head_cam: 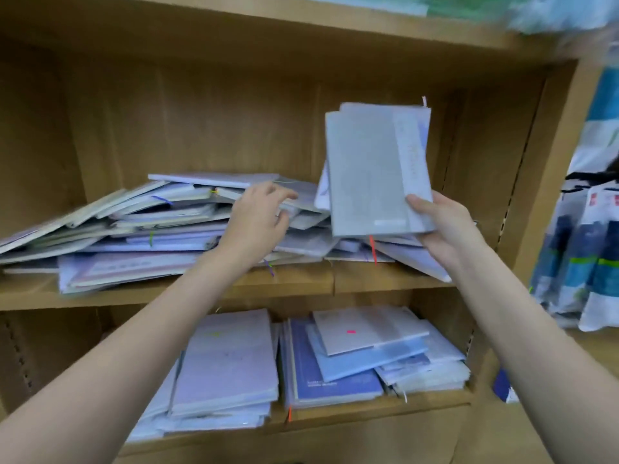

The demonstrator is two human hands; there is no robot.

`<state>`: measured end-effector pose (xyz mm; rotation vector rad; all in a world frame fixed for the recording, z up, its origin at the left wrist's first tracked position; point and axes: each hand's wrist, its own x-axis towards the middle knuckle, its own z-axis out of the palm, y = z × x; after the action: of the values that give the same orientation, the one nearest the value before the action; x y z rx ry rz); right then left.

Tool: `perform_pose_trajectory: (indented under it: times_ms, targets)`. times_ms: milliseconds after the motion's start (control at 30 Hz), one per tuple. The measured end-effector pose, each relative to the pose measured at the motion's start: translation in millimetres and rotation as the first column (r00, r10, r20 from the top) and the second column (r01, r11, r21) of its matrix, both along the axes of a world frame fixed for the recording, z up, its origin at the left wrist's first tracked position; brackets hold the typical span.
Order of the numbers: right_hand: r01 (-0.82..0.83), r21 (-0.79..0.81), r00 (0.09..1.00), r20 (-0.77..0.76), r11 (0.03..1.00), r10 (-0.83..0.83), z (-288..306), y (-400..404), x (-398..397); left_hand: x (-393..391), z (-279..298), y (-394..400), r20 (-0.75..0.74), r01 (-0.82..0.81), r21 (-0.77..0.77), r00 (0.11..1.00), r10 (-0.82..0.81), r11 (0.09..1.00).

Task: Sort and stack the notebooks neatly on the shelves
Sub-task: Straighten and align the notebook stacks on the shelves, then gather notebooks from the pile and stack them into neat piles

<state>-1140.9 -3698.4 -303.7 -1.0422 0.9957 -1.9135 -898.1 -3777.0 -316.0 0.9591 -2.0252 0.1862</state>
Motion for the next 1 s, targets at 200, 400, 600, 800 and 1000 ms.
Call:
perform_pose_trajectory:
  times_ms: [200,400,600,800,1000]
  targets:
    - [0.044,0.227,0.999,-0.021,0.973,-0.041,29,-56,0,-29,-34,-35,0.167,-0.132,-0.108,0.975,0.149,0.985]
    - [-0.009,0.183,0.977,0.212,0.983,-0.031,27,-74,-14,-30,-47,-45,0.189,-0.144,-0.22,0.964,0.187,0.965]
    - [-0.29,0.072,0.887,0.395,0.954,0.239,33,-59,-13,-29,-34,-41,-0.071,-0.096,-0.213,0.994,0.082,0.972]
    - [-0.02,0.359,0.981,-0.175,0.933,0.088,38,-91,42,-32,-17,-41,0.056,-0.221,-0.411,0.962,0.267,0.884]
    - [0.467,0.12,0.606,-0.765,0.876,-0.218,43,-78,-2,-45,-5,-62,0.3,-0.194,-0.442,0.888,0.349,0.876]
